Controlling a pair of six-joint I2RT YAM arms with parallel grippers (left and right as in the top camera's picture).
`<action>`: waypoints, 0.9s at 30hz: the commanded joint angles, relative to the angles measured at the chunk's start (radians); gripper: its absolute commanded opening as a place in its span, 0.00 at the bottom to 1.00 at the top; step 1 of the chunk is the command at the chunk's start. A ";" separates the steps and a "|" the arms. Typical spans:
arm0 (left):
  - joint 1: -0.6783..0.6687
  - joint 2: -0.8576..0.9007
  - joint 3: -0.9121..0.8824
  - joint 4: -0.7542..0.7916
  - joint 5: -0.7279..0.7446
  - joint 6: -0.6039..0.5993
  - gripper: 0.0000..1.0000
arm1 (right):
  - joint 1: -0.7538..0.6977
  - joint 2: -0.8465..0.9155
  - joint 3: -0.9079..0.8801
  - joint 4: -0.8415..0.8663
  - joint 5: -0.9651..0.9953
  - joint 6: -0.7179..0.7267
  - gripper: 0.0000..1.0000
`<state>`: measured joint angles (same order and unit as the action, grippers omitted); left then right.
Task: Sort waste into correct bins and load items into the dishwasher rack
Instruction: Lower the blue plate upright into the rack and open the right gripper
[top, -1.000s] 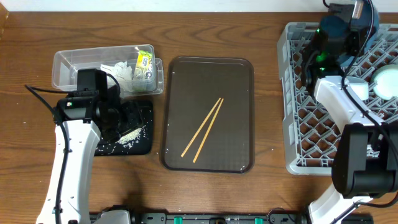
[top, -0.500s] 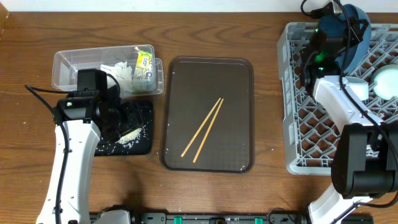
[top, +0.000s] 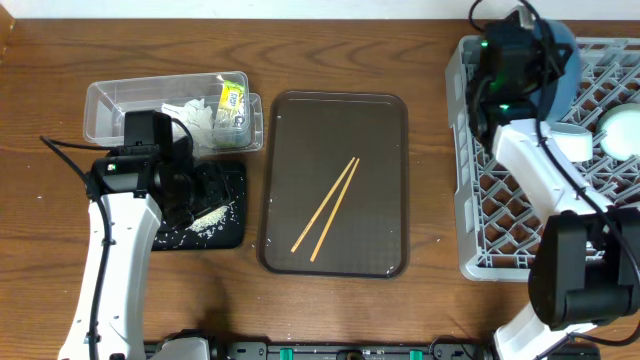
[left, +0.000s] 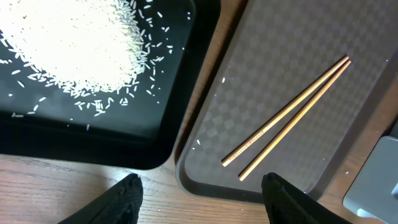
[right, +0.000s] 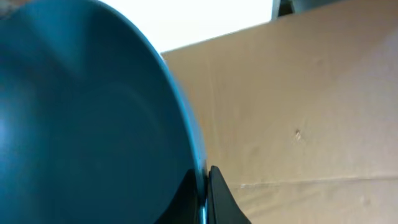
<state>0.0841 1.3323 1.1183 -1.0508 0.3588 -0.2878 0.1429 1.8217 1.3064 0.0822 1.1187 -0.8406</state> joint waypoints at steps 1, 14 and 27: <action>0.004 -0.006 0.005 -0.003 -0.013 0.005 0.65 | 0.009 0.043 -0.043 -0.100 0.090 0.192 0.01; 0.004 -0.006 0.005 -0.003 -0.013 0.005 0.65 | 0.081 -0.001 -0.043 -0.441 -0.011 0.587 0.29; 0.004 -0.006 0.005 -0.003 -0.013 0.005 0.65 | 0.101 -0.316 -0.043 -0.715 -0.473 0.822 0.50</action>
<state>0.0841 1.3319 1.1183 -1.0508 0.3588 -0.2878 0.2214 1.5784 1.2667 -0.6163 0.7425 -0.0673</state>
